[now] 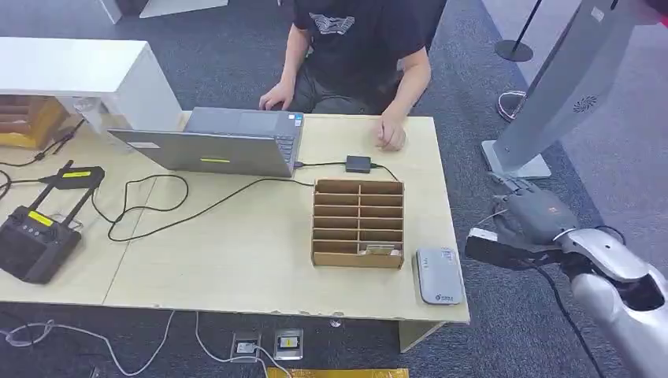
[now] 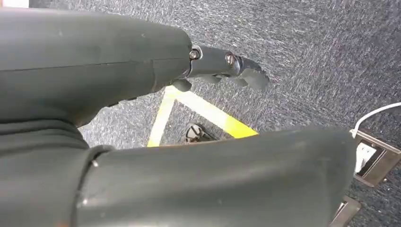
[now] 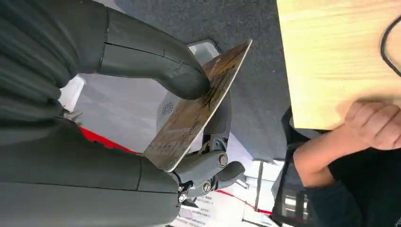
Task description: Pass the card to the sensor for recognition and then transmit it.
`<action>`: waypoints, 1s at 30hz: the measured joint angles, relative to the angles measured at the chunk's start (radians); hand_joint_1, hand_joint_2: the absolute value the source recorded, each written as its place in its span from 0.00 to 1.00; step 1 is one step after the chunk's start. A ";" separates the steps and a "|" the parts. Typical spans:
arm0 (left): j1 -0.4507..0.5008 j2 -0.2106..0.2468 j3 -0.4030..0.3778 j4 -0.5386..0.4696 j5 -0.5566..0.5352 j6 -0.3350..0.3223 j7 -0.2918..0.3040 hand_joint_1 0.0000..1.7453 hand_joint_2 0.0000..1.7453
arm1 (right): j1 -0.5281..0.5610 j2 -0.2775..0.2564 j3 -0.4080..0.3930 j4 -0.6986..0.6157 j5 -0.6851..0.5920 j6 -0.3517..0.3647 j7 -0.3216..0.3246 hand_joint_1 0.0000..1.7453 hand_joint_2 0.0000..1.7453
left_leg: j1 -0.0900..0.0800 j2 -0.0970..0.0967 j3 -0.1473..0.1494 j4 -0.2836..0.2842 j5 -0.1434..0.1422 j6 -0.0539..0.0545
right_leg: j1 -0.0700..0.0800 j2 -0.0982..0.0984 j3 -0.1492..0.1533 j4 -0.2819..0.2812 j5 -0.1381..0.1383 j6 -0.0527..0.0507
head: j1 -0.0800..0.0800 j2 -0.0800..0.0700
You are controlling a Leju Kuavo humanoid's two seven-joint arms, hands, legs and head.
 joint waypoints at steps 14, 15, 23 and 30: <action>-0.002 -0.001 -0.005 0.002 0.011 0.052 -0.098 0.00 0.00 | 0.062 0.048 0.005 0.108 0.008 -0.107 -0.054 1.00 1.00 | 0.000 0.000 -0.001 0.000 0.000 0.000 | 0.000 0.000 0.000 0.000 0.000 0.000 | 0.000 0.000; -0.002 -0.001 -0.005 0.002 0.014 0.052 -0.094 0.00 0.00 | 0.065 0.056 0.005 0.114 0.004 -0.107 -0.057 1.00 1.00 | 0.000 0.000 -0.001 0.000 0.000 0.000 | 0.000 0.000 0.000 0.000 0.000 0.000 | 0.000 0.000; -0.002 -0.010 -0.005 0.003 0.025 0.060 -0.071 0.00 0.00 | 0.086 0.108 0.004 0.176 0.000 -0.133 -0.061 1.00 1.00 | 0.000 0.000 -0.001 0.000 0.000 0.000 | 0.000 0.000 -0.001 0.000 0.000 0.000 | 0.000 0.000; -0.002 -0.009 -0.005 0.003 0.027 0.084 -0.047 0.00 0.00 | 0.124 0.136 0.003 0.211 0.008 -0.158 -0.069 1.00 1.00 | 0.000 0.000 -0.001 0.000 0.000 0.000 | 0.000 0.000 -0.001 0.000 0.000 0.000 | 0.000 0.000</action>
